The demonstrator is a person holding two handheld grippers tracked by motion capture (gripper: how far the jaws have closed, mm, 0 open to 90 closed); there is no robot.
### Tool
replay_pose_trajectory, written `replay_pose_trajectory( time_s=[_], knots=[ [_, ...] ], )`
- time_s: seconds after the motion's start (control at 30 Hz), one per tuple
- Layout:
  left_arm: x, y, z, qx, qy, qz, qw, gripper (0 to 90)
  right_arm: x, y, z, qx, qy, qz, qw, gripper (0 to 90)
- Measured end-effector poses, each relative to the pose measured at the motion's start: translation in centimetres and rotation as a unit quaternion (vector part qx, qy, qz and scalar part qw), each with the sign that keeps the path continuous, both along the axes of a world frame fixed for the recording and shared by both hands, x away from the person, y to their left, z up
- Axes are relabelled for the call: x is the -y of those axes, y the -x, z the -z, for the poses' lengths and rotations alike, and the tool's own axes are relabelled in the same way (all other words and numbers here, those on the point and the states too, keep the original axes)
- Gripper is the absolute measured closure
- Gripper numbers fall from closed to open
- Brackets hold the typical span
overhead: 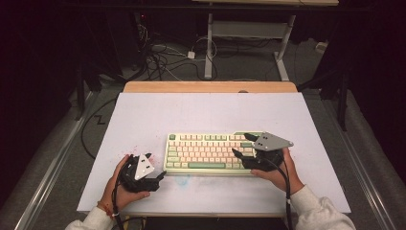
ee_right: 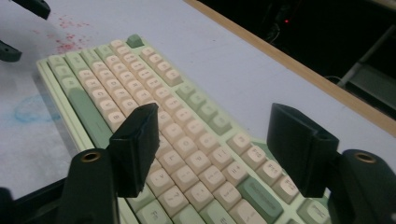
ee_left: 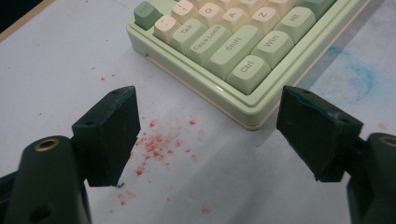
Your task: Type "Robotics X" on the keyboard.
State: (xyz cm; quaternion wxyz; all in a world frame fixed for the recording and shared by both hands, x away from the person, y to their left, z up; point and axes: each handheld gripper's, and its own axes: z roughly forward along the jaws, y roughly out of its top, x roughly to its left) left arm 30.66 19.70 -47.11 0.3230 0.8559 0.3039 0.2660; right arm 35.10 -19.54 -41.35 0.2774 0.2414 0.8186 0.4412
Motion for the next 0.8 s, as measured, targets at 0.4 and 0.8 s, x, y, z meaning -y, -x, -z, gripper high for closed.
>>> replay_pose_trajectory(
  time_s=[0.4, 0.8],
  knots=[
    [-0.4, -0.1, -0.6, -0.02, 0.029, 0.002, 0.9994, 34.5, 3.2, 2.6, 0.7, 0.015, -0.013, 0.043, 0.9989, 24.2],
    [0.1, -0.4, -1.7, -0.052, 0.033, 0.029, 0.9977, 83.8, 6.1, 4.9, 1.6, 0.038, 0.006, 0.084, 0.9957, 24.7]
  ],
)
